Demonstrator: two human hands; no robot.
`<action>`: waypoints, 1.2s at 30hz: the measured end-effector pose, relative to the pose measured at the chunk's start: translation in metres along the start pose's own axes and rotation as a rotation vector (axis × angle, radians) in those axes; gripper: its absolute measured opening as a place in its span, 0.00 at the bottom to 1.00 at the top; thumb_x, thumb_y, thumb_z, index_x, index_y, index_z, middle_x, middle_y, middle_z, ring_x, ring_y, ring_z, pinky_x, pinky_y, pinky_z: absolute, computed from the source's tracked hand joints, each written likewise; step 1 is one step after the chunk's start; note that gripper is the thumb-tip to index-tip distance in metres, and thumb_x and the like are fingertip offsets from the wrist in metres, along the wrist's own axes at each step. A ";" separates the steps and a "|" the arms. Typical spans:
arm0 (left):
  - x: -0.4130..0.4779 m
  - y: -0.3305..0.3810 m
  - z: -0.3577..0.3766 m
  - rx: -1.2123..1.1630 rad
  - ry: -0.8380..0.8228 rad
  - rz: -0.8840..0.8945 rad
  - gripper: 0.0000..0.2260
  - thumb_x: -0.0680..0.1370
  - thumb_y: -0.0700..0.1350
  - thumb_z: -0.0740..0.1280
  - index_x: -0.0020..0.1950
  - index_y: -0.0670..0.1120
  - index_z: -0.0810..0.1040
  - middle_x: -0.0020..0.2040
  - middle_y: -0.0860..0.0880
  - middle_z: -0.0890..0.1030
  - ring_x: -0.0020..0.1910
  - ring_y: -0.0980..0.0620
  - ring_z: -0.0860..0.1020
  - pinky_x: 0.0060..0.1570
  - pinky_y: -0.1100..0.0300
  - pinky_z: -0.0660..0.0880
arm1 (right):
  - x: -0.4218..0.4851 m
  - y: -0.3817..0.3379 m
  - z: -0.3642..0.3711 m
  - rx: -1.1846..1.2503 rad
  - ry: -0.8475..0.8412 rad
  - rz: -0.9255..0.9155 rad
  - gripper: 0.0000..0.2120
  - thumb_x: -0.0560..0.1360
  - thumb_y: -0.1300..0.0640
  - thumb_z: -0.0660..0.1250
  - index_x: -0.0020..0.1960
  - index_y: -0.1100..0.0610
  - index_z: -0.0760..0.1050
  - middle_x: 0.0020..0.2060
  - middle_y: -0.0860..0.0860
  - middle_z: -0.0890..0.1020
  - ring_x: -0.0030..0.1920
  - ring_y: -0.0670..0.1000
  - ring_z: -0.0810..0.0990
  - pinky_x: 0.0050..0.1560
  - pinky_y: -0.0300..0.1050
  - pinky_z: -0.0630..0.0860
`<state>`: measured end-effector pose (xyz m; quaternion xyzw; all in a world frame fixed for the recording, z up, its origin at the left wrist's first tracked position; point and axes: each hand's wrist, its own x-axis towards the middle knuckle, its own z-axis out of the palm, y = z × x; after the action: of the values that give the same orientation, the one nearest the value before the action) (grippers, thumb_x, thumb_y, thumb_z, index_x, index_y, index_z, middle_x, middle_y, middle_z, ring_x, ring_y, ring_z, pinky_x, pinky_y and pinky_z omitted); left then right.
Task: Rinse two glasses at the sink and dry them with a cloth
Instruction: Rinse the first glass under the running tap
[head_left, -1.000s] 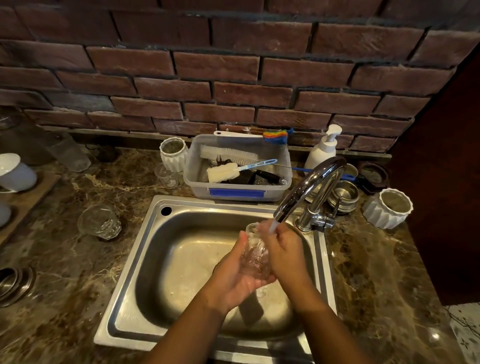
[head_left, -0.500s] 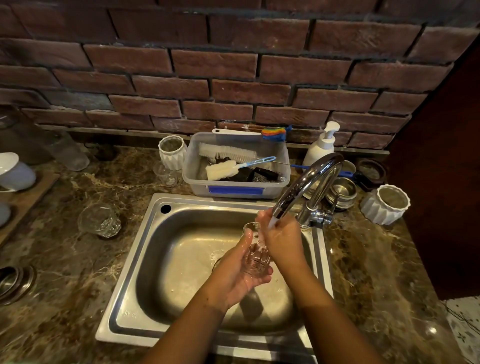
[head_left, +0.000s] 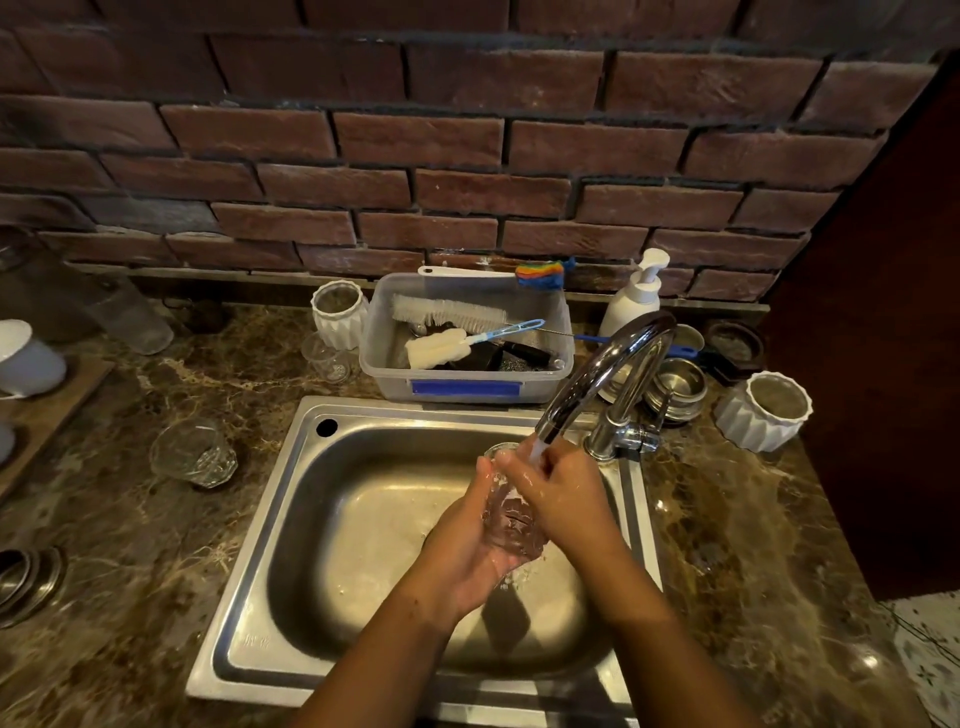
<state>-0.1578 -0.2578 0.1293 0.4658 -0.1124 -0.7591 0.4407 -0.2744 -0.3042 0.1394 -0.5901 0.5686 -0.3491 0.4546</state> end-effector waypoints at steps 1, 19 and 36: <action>0.000 0.000 0.000 0.029 0.009 0.002 0.24 0.83 0.60 0.56 0.65 0.45 0.80 0.57 0.36 0.84 0.53 0.39 0.83 0.57 0.46 0.78 | 0.003 -0.001 -0.002 0.011 0.009 0.013 0.13 0.77 0.50 0.70 0.35 0.49 0.75 0.26 0.46 0.77 0.28 0.45 0.74 0.32 0.42 0.71; -0.005 0.001 -0.004 -0.083 0.072 -0.042 0.22 0.82 0.57 0.61 0.64 0.41 0.82 0.60 0.37 0.84 0.56 0.41 0.83 0.56 0.48 0.77 | -0.017 0.006 0.001 0.088 -0.060 -0.042 0.12 0.72 0.51 0.75 0.52 0.44 0.75 0.44 0.46 0.84 0.45 0.41 0.84 0.44 0.38 0.79; 0.003 0.012 0.005 0.006 0.120 -0.005 0.22 0.84 0.57 0.58 0.61 0.42 0.81 0.53 0.39 0.87 0.55 0.41 0.83 0.62 0.41 0.76 | -0.008 -0.004 0.003 -0.179 -0.105 0.027 0.17 0.71 0.36 0.70 0.49 0.48 0.73 0.43 0.46 0.80 0.43 0.43 0.81 0.45 0.43 0.79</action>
<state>-0.1556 -0.2679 0.1370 0.5123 -0.0871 -0.7303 0.4434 -0.2705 -0.2963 0.1431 -0.6381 0.5807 -0.2594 0.4340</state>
